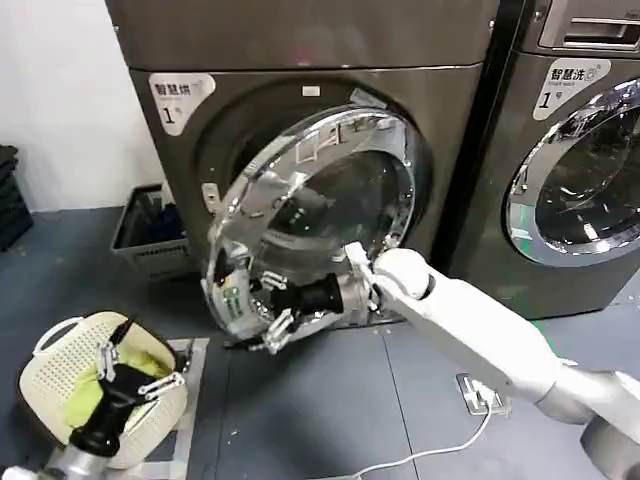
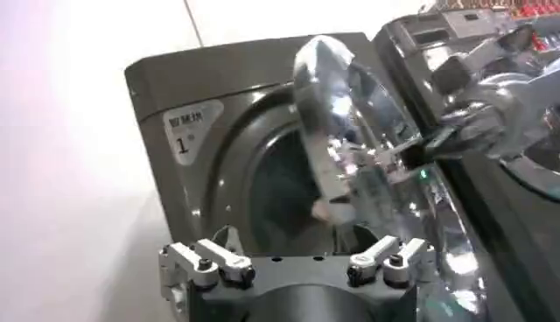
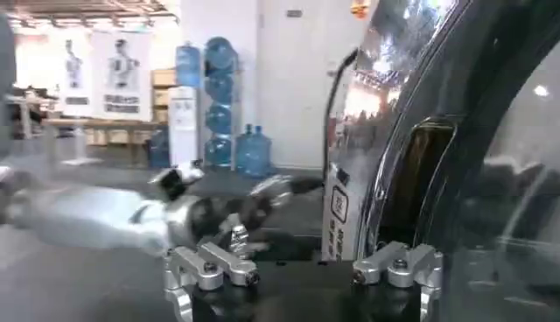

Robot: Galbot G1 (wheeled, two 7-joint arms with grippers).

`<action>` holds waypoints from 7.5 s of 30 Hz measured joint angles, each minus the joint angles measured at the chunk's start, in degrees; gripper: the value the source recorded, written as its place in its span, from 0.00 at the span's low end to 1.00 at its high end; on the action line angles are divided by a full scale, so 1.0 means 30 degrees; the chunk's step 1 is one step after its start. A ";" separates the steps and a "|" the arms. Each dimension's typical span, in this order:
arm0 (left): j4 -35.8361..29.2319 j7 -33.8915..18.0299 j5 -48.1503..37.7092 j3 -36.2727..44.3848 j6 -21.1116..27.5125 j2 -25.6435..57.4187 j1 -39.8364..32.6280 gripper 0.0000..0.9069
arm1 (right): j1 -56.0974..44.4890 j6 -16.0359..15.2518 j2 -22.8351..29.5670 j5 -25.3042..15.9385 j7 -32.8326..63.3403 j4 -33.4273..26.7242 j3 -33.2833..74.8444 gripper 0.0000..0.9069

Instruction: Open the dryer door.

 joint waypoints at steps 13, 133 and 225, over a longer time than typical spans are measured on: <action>0.1096 -0.0264 0.0051 0.1887 0.1183 0.1255 -0.2666 1.00 | -0.1910 0.0724 -0.3066 0.0016 -0.2549 0.2053 0.2439 1.00; 1.4871 -0.2488 -0.0029 2.2986 0.5110 -0.7801 -2.3706 1.00 | -3.2272 0.2987 1.2750 -1.1130 2.9692 0.5159 4.7835 1.00; 0.0204 -2.6296 -3.0274 0.0348 2.3523 0.9991 -0.5710 1.00 | -3.0412 0.1638 0.9573 -1.0272 2.7843 0.4515 4.2602 1.00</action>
